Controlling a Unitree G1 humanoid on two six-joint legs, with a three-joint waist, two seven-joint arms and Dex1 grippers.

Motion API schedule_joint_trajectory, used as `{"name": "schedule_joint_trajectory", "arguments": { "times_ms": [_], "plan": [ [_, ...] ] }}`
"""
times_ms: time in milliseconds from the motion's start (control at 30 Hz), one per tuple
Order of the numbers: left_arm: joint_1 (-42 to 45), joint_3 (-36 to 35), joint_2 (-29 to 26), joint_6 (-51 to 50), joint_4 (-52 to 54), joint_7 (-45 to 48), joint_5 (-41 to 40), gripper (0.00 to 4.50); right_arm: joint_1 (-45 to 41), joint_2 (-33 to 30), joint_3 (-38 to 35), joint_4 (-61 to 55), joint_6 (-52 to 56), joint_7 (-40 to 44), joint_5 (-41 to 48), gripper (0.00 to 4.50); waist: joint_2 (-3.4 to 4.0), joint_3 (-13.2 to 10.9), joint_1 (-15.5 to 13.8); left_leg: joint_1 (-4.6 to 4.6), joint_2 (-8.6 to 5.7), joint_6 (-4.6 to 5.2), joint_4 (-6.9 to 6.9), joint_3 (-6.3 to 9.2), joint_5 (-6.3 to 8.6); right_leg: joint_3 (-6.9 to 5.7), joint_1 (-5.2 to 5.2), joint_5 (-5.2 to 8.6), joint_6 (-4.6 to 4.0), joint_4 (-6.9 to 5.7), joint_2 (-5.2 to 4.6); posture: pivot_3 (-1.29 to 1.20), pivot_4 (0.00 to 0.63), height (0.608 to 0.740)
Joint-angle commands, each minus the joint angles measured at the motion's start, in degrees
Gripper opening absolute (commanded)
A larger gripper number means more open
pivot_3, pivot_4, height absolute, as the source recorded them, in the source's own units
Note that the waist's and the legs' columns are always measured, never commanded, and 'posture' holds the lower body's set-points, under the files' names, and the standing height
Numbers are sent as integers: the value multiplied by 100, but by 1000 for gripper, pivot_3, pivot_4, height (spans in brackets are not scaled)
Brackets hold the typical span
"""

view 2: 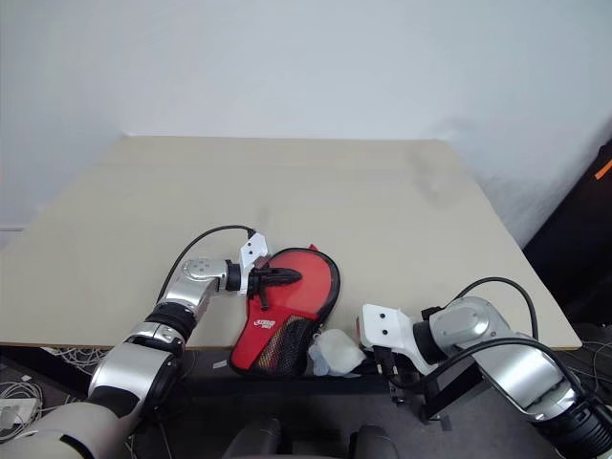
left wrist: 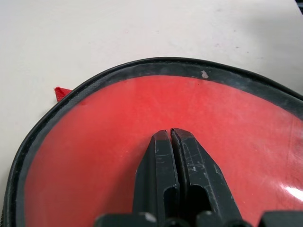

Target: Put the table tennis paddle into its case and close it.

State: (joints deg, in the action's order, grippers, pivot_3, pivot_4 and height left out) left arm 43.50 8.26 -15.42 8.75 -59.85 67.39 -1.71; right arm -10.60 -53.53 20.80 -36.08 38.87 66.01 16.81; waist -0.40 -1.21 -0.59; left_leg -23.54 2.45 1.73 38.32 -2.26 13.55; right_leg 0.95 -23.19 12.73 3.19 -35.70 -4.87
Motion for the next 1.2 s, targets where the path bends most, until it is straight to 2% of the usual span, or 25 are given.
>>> {"name": "schedule_joint_trajectory", "arguments": {
  "times_ms": [33, 167, 367, 667, 833, 933, 1067, 1100, 1200],
  "plan": [
    [-222, 210, -12, -234, -161, 183, 231, 0, 104, -43, 231, -722, 100, 190, 314, 32, -1, 0, 0, 0, 0, 0, 0, 0, 1, 0, 0, 0, 0, 0, 0, 0, 0, 740],
    [-203, 204, -14, -291, -110, 254, 224, 0, 363, -264, 259, -1147, 69, 289, 363, 32, -5, 1, 0, 0, 0, 1, 1, 1, 3, 0, -2, 3, 2, 2, 0, 0, 0, 740],
    [-149, 199, -9, -324, -90, 311, 239, 0, 782, -635, -170, -1459, -22, 323, 723, 32, -13, 3, 1, 1, 2, 3, 13, -1, 8, 0, -3, 3, 3, 2, -4, 0, 0, 740],
    [44, 115, 127, -671, -249, -12, 252, 0, 375, 58, 230, -1170, 346, -391, 495, 32, -22, 7, -3, 1, 2, 5, 22, 0, 11, -1, 1, 3, 3, 1, -3, 0, 0, 740],
    [78, 21, 127, -683, -181, -149, 191, 0, 377, -7, 3, -987, 351, -448, 590, 1753, -28, 9, 0, 1, 3, 7, 27, 1, 12, -2, 2, 3, 3, -2, -3, 0, 0, 740],
    [21, -72, 76, -654, -26, -219, 109, 571, 398, -326, -607, -1048, 387, -138, 1051, 2845, -29, 8, 0, 0, 4, 7, 29, 1, 12, -2, 1, 2, 3, -3, -3, 0, 0, 740],
    [-38, -240, 3, -628, 162, -340, 2, 1980, 112, -456, -1304, -588, 414, 109, 1593, 4324, -42, 4, 13, 1, 8, 7, 30, 3, 13, -4, 1, 2, 2, -4, -1, 0, 0, 740],
    [-75, -282, -24, -625, 265, -357, -26, 2385, -67, -377, -1453, -369, 457, 56, 1678, 4500, -41, 4, 42, 1, 10, 7, 30, 2, 13, -4, 0, 1, 1, -4, 1, 0, 0, 740],
    [-282, -433, -156, -745, 828, -386, -183, 3508, -699, 76, -1669, 338, 574, -431, 1710, 4500, -46, 1, 69, 1, 13, 7, 28, -1, 12, -3, -3, -2, -3, -6, 2, 0, 0, 740]
  ]
}}
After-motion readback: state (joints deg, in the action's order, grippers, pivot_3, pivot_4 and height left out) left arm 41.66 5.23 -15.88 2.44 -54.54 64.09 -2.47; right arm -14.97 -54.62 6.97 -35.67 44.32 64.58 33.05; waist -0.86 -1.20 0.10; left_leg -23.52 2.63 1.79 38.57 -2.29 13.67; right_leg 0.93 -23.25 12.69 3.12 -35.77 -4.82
